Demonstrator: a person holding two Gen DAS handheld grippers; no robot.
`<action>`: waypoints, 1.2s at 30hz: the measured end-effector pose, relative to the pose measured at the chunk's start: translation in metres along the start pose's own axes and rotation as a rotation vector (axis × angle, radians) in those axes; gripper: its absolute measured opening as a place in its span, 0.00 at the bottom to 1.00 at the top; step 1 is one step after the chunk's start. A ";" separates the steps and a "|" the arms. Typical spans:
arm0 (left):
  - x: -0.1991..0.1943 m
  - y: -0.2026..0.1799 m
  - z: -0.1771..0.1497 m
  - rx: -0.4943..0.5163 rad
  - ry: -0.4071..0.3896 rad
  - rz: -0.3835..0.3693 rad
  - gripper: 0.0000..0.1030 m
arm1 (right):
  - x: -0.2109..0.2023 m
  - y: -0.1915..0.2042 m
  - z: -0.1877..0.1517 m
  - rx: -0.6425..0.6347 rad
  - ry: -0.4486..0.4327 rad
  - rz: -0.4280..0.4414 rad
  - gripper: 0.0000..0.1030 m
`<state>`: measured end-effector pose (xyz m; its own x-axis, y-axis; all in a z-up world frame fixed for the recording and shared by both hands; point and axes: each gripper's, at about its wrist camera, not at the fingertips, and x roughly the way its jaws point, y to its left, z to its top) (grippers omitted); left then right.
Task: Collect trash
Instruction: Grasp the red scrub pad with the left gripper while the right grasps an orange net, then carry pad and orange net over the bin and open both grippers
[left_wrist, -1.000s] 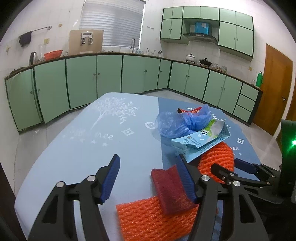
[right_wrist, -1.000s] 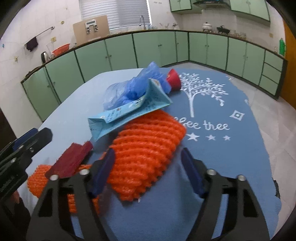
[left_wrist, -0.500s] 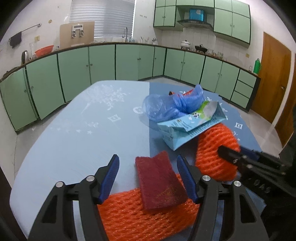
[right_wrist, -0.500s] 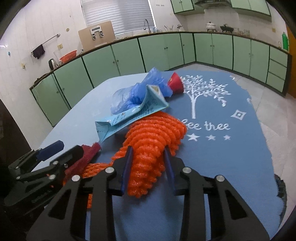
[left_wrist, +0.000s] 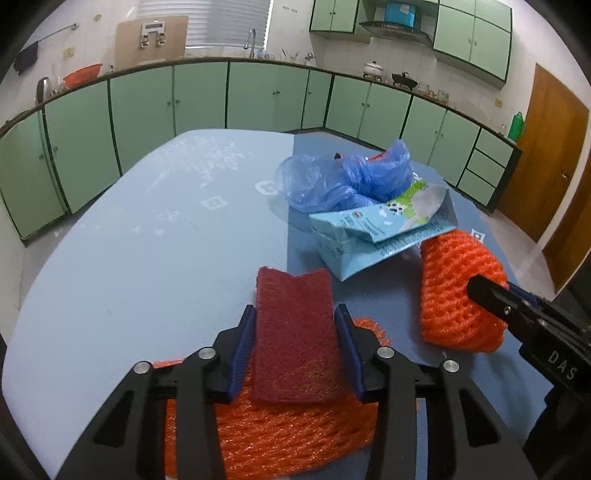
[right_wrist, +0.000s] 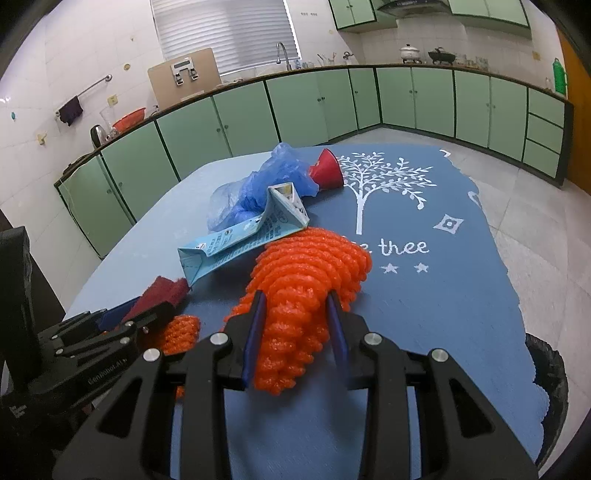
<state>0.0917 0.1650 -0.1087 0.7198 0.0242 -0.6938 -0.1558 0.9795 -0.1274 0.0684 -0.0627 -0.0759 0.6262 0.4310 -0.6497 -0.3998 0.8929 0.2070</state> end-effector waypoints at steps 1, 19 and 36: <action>-0.003 0.001 0.001 -0.003 -0.012 0.001 0.41 | -0.001 -0.001 0.000 0.002 -0.002 0.001 0.31; -0.048 -0.035 0.035 0.047 -0.171 -0.062 0.41 | -0.051 -0.023 0.021 0.020 -0.112 -0.039 0.31; -0.055 -0.102 0.048 0.125 -0.216 -0.178 0.41 | -0.096 -0.066 0.024 0.070 -0.201 -0.110 0.31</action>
<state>0.1002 0.0735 -0.0238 0.8574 -0.1209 -0.5003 0.0603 0.9889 -0.1356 0.0510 -0.1602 -0.0092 0.7870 0.3414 -0.5138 -0.2789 0.9398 0.1973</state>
